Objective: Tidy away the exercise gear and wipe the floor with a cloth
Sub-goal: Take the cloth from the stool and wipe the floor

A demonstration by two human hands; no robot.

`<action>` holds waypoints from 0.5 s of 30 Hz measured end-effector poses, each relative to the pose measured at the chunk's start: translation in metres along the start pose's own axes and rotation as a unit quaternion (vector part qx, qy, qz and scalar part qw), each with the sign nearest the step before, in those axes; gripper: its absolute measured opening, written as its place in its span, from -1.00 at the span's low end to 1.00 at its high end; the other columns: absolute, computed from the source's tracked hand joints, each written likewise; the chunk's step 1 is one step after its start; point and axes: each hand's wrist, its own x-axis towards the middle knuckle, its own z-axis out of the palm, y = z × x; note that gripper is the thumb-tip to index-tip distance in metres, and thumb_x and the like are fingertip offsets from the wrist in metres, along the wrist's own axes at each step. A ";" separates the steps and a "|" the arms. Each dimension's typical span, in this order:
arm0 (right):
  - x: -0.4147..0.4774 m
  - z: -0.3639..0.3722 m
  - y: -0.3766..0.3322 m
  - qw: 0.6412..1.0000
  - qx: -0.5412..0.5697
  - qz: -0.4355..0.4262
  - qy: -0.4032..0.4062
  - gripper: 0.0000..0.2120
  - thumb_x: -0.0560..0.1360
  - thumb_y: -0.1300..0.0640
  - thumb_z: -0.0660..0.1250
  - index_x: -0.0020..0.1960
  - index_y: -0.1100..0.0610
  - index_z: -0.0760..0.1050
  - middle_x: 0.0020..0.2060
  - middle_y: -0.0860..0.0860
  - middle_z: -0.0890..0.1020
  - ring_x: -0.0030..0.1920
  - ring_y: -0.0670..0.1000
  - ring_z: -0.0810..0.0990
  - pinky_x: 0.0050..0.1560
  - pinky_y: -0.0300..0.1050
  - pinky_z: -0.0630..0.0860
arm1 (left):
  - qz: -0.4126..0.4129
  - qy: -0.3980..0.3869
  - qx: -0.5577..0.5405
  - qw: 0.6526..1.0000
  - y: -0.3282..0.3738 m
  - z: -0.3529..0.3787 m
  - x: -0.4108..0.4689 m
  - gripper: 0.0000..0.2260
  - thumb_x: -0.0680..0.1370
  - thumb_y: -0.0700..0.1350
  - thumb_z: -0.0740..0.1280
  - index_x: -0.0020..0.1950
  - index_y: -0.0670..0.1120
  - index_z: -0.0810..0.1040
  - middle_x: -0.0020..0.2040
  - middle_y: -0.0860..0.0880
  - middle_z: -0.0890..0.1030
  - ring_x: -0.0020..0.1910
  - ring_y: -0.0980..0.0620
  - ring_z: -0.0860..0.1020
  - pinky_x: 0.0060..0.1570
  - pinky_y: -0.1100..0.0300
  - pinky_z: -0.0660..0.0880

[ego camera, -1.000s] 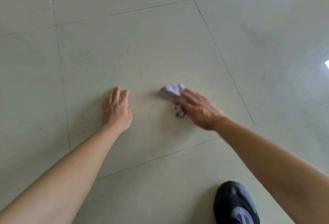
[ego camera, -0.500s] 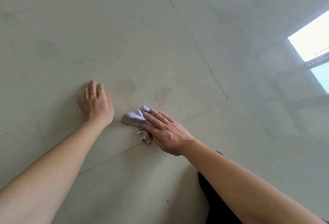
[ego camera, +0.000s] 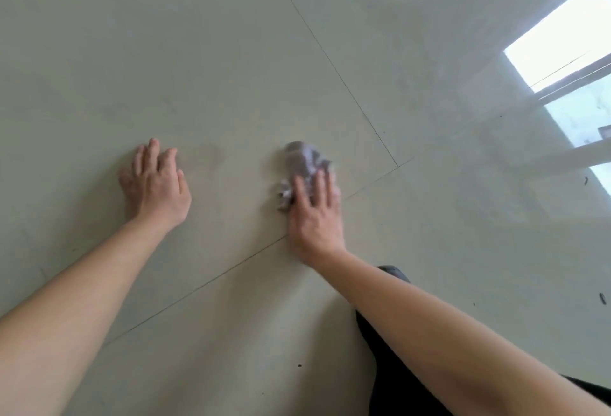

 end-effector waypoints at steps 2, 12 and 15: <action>0.004 0.000 -0.014 0.986 -0.016 -0.153 -0.056 -0.47 0.68 0.00 0.02 0.63 0.03 0.08 0.62 0.20 -0.08 0.60 0.17 -0.29 0.58 0.06 -0.26 | -0.012 -0.002 0.005 1.000 -0.001 -0.004 0.003 -0.59 0.60 -0.17 0.20 0.46 -0.18 0.36 0.55 -0.23 0.21 0.52 -0.23 0.16 0.42 -0.23 0.10; 0.146 -0.077 0.074 0.995 -0.018 0.094 -0.007 -0.45 0.68 -0.08 -0.02 0.63 0.00 0.03 0.63 0.13 -0.05 0.62 0.14 -0.16 0.60 0.06 -0.13 | 0.039 -0.066 0.026 0.997 -0.027 -0.008 0.002 -0.54 0.62 -0.14 0.21 0.52 -0.14 0.31 0.58 -0.16 0.19 0.54 -0.19 0.16 0.43 -0.21 0.16; 0.167 -0.060 0.023 0.990 0.003 0.138 0.010 -0.45 0.67 -0.03 -0.03 0.63 0.06 0.03 0.62 0.20 -0.09 0.61 0.21 -0.20 0.59 0.06 -0.17 | 0.043 -0.023 0.017 0.999 -0.028 -0.011 0.007 -0.59 0.57 -0.09 0.14 0.39 -0.15 0.47 0.46 -0.19 0.40 0.39 -0.25 0.38 0.26 -0.23 0.34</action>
